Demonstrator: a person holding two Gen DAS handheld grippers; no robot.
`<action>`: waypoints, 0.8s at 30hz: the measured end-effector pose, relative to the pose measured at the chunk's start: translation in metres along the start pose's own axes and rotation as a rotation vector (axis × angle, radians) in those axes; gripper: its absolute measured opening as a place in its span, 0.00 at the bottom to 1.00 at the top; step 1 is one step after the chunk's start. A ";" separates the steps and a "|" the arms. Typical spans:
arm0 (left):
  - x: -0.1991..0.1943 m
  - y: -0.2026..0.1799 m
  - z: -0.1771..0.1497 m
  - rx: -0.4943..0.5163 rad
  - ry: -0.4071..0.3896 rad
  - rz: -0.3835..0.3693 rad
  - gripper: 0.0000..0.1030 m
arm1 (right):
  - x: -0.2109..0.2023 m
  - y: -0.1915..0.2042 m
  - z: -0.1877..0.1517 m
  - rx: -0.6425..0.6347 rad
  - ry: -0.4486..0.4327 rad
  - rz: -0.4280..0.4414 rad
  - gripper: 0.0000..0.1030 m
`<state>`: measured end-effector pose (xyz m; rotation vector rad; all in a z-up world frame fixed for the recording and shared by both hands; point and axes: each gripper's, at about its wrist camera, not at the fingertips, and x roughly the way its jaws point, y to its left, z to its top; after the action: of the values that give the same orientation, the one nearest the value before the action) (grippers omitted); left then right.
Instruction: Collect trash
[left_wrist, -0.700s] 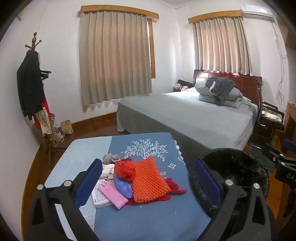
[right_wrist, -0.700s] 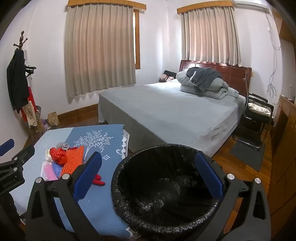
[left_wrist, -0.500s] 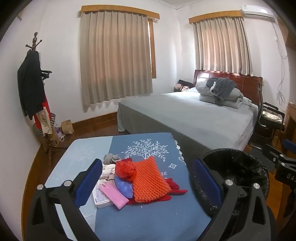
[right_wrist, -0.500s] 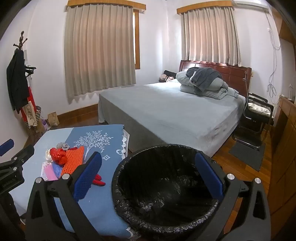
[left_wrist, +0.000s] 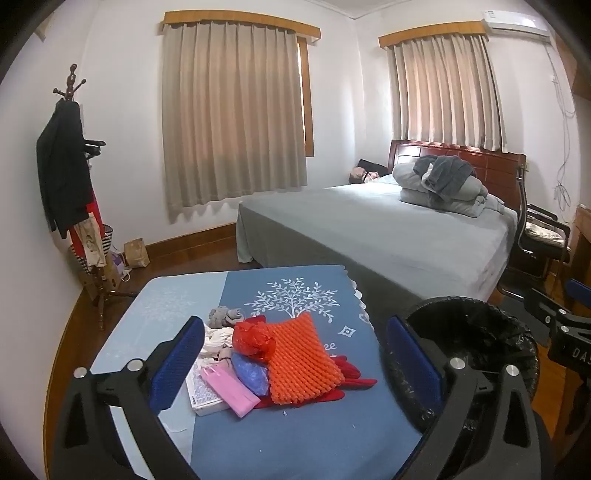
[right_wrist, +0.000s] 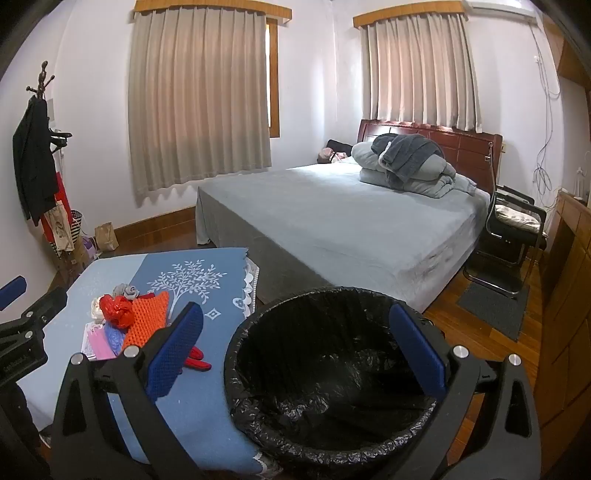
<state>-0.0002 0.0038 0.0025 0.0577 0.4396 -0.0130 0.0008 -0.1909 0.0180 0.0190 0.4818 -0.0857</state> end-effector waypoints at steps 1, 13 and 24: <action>0.000 0.001 0.000 0.000 0.001 0.000 0.94 | 0.000 0.000 0.000 0.000 0.000 0.000 0.95; -0.001 0.001 0.001 0.000 0.001 0.002 0.94 | 0.001 0.000 -0.001 0.002 0.003 0.000 0.95; 0.000 -0.001 -0.001 0.000 -0.001 0.003 0.94 | 0.001 0.001 -0.001 0.000 0.005 0.000 0.95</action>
<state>-0.0007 0.0027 0.0016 0.0587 0.4389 -0.0103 0.0015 -0.1900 0.0163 0.0196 0.4864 -0.0859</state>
